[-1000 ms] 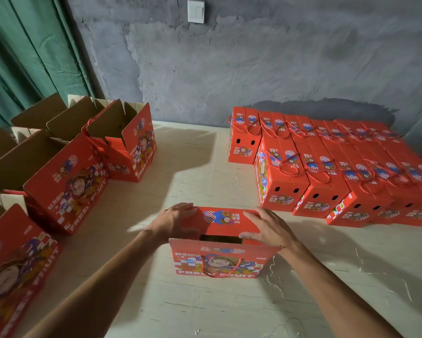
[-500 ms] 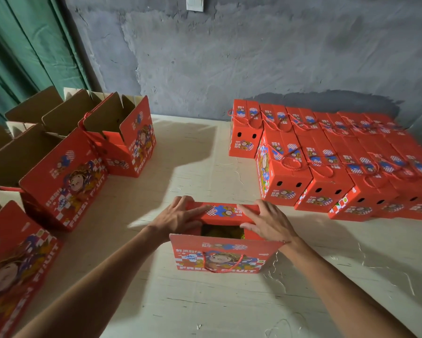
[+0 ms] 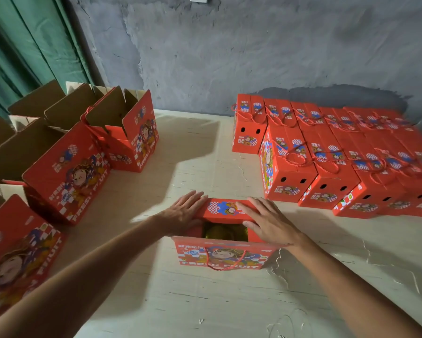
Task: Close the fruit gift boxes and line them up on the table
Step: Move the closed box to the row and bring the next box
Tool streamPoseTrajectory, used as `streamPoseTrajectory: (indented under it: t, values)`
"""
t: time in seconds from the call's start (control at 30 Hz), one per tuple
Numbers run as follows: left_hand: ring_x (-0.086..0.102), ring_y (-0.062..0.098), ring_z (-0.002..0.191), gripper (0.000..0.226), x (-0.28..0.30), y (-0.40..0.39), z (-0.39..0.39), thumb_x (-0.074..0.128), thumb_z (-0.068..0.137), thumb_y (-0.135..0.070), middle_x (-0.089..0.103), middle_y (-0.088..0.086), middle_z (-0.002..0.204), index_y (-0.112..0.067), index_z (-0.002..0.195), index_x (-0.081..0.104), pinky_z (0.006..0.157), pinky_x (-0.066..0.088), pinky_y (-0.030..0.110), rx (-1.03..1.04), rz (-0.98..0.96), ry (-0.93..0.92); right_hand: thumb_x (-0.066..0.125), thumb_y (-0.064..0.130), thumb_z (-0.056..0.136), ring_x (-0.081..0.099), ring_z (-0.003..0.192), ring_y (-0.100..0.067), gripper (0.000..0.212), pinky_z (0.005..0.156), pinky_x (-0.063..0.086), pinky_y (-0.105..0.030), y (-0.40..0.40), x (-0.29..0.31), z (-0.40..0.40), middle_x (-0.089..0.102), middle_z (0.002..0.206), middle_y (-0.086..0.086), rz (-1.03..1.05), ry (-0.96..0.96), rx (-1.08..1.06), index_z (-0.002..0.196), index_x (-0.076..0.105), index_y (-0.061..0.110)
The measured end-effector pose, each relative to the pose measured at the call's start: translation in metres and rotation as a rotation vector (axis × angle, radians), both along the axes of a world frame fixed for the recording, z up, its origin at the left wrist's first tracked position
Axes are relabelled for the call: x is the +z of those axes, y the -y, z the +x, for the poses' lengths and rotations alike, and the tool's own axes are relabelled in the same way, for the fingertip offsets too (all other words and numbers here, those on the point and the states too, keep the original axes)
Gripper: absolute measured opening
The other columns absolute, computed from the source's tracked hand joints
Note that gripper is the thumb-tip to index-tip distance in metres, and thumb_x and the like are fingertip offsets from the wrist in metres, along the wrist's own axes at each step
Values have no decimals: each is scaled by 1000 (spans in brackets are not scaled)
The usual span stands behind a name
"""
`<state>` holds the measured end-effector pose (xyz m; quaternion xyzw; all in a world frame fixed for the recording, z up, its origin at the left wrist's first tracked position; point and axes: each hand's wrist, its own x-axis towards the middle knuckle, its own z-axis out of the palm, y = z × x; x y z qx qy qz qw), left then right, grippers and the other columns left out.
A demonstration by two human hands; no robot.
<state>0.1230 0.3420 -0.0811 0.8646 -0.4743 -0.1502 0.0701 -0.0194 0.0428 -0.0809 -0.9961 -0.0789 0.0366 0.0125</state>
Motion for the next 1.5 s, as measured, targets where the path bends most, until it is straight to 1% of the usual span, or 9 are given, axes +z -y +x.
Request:
streamPoseTrajectory:
  t: [0.13,0.4,0.67,0.73,0.87,1.07,1.23,1.37,1.5]
  values:
    - [0,27,158,91,-5,-6,5,48,100,-57,3,12,171,-10,163,2,129,7,42,76,-89,-95,37,50,108,27,148,-28,59,124,18,-43,0,3,1,27,165,-7,24,20,10,162,21,35]
    - [7,26,157,72,-11,-5,1,33,106,-55,13,8,170,-22,165,8,127,16,52,117,-118,-80,18,64,105,-14,157,-20,60,126,5,-48,4,-5,4,-18,170,10,22,-155,-58,155,-16,55]
    - [34,30,141,69,-10,-3,-4,48,103,-51,38,15,153,-18,161,29,118,33,54,124,-258,-100,39,47,108,11,152,-14,51,124,21,-40,0,-2,0,20,166,6,368,-45,-69,158,31,42]
    - [36,31,140,84,-6,-1,-6,39,98,-69,39,17,152,-12,159,31,117,34,54,162,-266,-138,49,41,107,15,150,-15,51,123,22,-37,-2,0,1,25,164,3,426,-36,-76,156,38,38]
    - [37,31,139,120,-5,1,-8,13,78,-95,39,17,153,-7,158,30,117,34,48,181,-260,-154,56,38,104,13,155,-20,53,126,20,-41,-3,-1,-1,25,165,3,473,-28,-98,155,41,35]
    - [41,30,139,101,-2,0,-9,39,84,-83,45,13,152,-11,155,39,115,38,52,269,-297,-170,69,51,93,9,157,-15,81,127,20,-44,-3,-3,-5,15,170,1,577,16,-309,159,34,23]
    - [41,27,141,92,4,-1,-16,47,85,-73,46,11,152,-14,155,41,116,38,49,310,-284,-171,88,40,78,44,141,-15,99,116,41,-41,-6,-9,-17,42,156,3,1206,-42,-696,158,32,22]
    - [41,23,140,98,1,-8,-32,38,79,-85,49,4,151,-21,153,45,113,38,48,442,-299,-118,75,46,88,76,88,-18,46,71,57,-30,-8,-12,-24,79,104,-3,1573,-24,-1036,121,70,14]
    - [42,20,139,82,-8,-15,-55,52,84,-76,52,-2,148,-27,149,48,109,34,46,614,-336,-53,47,46,107,75,87,-15,37,71,50,-29,-16,-4,-31,78,112,1,1807,17,-1104,119,70,21]
